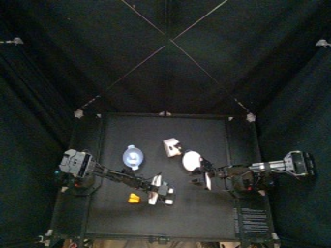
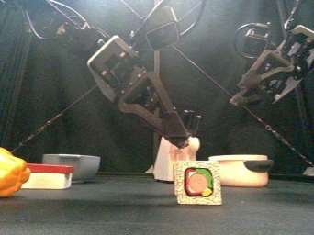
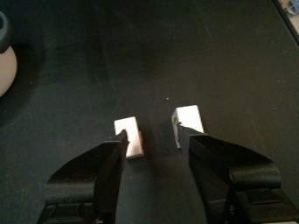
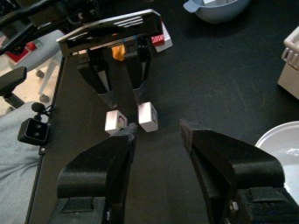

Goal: Grab sushi piece from table

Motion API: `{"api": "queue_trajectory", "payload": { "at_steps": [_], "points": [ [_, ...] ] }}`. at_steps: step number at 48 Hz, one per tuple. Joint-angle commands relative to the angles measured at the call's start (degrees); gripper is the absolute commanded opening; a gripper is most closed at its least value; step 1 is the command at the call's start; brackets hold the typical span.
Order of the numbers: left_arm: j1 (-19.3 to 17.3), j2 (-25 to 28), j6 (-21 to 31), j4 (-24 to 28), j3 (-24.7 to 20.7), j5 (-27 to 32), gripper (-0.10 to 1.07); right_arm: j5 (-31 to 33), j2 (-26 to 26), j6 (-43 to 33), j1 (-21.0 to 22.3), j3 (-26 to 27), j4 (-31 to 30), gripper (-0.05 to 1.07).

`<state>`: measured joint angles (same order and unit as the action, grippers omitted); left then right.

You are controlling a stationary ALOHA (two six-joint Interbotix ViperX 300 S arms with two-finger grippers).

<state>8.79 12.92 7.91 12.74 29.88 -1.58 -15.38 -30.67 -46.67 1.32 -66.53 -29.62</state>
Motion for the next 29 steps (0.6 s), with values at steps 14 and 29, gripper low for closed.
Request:
{"api": "queue_trajectory", "payload": {
  "at_steps": [14, 29],
  "points": [
    [-1.93, 1.93, 0.09, 0.35, -1.32, -0.09, 0.85, -0.53, -0.26, 0.00, -0.09, 1.05, 0.18, 0.81],
    [-1.93, 3.52, 0.09, 0.26, -1.49, -0.09, 0.85, -0.53, -0.26, 0.09, -0.09, 0.97, 0.18, 0.81]
  ]
}}
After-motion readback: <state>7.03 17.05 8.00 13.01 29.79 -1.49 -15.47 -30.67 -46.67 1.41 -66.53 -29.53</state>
